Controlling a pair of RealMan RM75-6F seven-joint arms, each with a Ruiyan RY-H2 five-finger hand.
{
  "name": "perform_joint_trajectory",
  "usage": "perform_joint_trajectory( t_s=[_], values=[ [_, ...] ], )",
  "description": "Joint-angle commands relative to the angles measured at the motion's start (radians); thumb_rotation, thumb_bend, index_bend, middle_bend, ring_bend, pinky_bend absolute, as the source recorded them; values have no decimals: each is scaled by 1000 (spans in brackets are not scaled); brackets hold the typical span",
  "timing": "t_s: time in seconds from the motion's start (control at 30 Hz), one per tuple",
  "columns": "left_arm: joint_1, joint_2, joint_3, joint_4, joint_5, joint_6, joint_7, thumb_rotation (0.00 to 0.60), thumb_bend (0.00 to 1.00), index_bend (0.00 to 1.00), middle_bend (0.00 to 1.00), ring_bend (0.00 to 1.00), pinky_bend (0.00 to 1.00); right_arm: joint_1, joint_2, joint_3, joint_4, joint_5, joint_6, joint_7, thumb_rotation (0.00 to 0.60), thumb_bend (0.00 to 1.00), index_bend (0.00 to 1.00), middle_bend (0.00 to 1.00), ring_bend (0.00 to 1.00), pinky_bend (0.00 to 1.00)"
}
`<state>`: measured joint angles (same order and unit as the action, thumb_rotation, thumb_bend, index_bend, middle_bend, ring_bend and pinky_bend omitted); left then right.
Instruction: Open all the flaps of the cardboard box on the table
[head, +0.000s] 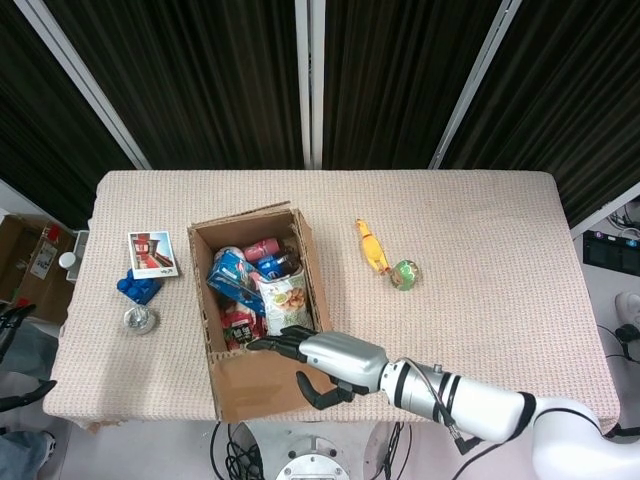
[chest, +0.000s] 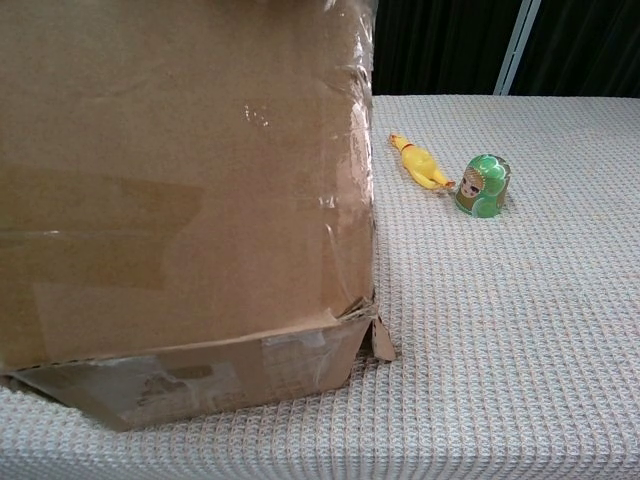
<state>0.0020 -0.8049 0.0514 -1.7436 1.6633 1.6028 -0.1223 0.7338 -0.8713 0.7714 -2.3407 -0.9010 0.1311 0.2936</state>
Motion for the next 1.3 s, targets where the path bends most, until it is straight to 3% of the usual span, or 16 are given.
perform_joint_trajectory(
  t_s=[0.03, 0.37, 0.77, 1.07, 1.3],
  values=[
    [-1, 0, 0, -5, 1, -4, 4, 487, 94, 106, 151, 89, 196, -71, -22, 65, -15, -69, -53, 19, 600, 814, 0, 144, 95, 14],
    [-1, -2, 1, -9, -2, -12, 4, 492, 96, 106, 151, 90, 197, -224, -115, 251, -15, -108, -210, 14, 600, 815, 0, 110, 74, 42],
    [1, -10, 2, 1, -2, -15, -4, 489, 95, 106, 151, 89, 196, -420, -209, 502, -15, 106, -503, -193, 600, 812, 0, 86, 24, 138],
    [4, -16, 6, 9, 2, -14, -10, 489, 96, 106, 147, 89, 197, -509, -200, 568, -15, 211, -586, -319, 600, 807, 0, 76, 2, 253],
    [7, -16, 6, 10, 3, -9, -13, 489, 96, 106, 146, 89, 196, -548, -212, 597, -15, 251, -596, -403, 600, 807, 0, 50, 0, 181]
  ],
)
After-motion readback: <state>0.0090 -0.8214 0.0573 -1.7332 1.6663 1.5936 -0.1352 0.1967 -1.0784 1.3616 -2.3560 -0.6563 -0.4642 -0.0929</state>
